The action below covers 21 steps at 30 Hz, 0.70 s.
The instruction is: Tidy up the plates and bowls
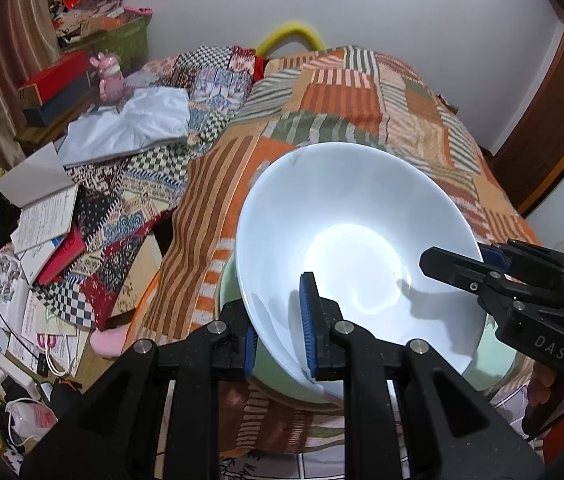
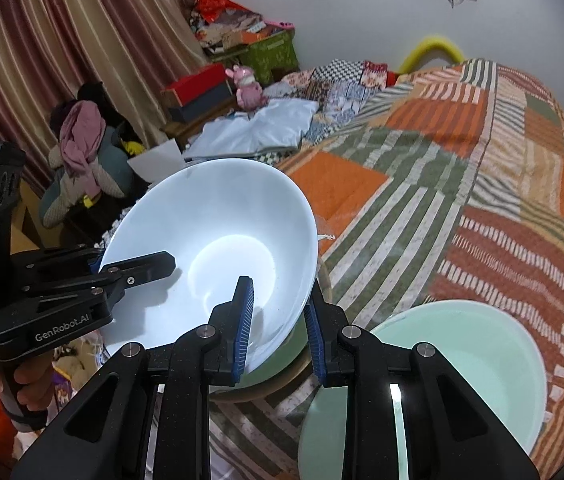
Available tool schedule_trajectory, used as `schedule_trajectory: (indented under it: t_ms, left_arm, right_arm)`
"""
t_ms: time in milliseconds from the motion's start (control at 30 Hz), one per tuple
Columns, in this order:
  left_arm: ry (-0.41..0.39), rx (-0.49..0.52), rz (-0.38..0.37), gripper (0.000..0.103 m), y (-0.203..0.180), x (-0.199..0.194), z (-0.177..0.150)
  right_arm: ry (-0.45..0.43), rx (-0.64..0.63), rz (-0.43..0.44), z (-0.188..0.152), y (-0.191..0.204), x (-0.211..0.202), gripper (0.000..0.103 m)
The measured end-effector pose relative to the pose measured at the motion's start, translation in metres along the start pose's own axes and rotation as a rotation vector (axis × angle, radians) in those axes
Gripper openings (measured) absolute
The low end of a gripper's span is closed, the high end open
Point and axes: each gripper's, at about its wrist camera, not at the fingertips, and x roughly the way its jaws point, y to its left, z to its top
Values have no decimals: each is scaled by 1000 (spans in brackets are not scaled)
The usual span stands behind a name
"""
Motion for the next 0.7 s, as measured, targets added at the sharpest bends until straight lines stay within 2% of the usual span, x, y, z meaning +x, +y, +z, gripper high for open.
schedule_trajectory:
  t_ms: [433,700]
  left_arm:
    - [66,-32,1,18,18,25,-13]
    - [55,-20,16,18,16,27,-15]
  right_arm:
    - [67,22,13,-10,-2,24,23]
    - [70,28,17,-11,-4,23,24]
